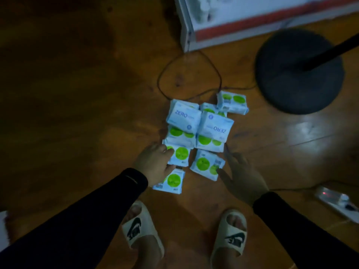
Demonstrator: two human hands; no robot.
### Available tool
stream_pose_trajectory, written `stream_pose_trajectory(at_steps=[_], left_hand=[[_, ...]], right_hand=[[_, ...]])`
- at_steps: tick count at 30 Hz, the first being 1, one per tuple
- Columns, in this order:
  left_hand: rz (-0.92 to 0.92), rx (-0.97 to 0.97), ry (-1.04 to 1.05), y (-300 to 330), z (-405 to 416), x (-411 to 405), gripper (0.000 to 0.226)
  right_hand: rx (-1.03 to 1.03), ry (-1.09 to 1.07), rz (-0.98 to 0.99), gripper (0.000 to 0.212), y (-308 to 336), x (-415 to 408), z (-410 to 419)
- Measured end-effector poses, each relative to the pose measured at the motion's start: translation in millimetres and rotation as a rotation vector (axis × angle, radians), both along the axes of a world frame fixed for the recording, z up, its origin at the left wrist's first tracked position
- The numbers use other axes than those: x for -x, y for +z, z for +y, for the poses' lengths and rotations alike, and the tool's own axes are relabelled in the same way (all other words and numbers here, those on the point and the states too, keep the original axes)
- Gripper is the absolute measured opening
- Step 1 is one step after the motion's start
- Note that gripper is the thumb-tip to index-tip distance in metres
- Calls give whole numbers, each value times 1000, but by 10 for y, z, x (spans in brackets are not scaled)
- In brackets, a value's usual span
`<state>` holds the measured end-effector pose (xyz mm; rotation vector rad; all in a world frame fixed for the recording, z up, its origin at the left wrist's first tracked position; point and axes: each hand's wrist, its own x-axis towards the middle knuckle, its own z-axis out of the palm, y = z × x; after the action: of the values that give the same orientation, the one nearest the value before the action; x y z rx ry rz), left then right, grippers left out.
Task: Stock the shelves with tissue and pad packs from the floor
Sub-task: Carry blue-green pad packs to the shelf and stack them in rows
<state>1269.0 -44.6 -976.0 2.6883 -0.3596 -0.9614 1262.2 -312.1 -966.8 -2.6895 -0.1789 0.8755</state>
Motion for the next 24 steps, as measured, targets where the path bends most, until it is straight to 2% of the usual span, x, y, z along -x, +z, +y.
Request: stream_pose_trajectory(at_steps=[3, 6, 8, 11, 13, 15, 18, 21, 24], left_hand=[[68, -96, 135, -793, -99, 40, 57], [99, -92, 493, -1425, -117, 106, 80], [160, -65, 659, -1731, -139, 131, 92], [178, 52, 791, -1946, -200, 141, 84], [163, 163, 854, -1897, -224, 149, 70], [157, 204, 884, -1695, -204, 174, 60], [100, 225, 874, -1075, -90, 141, 55], [-7, 309, 832, -172, 96, -33, 46], [-117, 379, 850, 1012, 362, -269, 45]], right_hand=[[-8, -27, 37, 64, -976, 61, -59], [-2, -1, 55, 76, -1695, 111, -98], [-10, -16, 53, 80, -1952, 128, -93], [-79, -100, 36, 73, -2082, 131, -64], [-75, -53, 48, 67, -2019, 120, -65], [-62, -29, 59, 63, -1822, 102, -65], [-57, -14, 10, 58, -1161, -8, -3], [-72, 112, -149, 55, -264, -279, 134], [-89, 218, -312, 57, 859, -678, 382]])
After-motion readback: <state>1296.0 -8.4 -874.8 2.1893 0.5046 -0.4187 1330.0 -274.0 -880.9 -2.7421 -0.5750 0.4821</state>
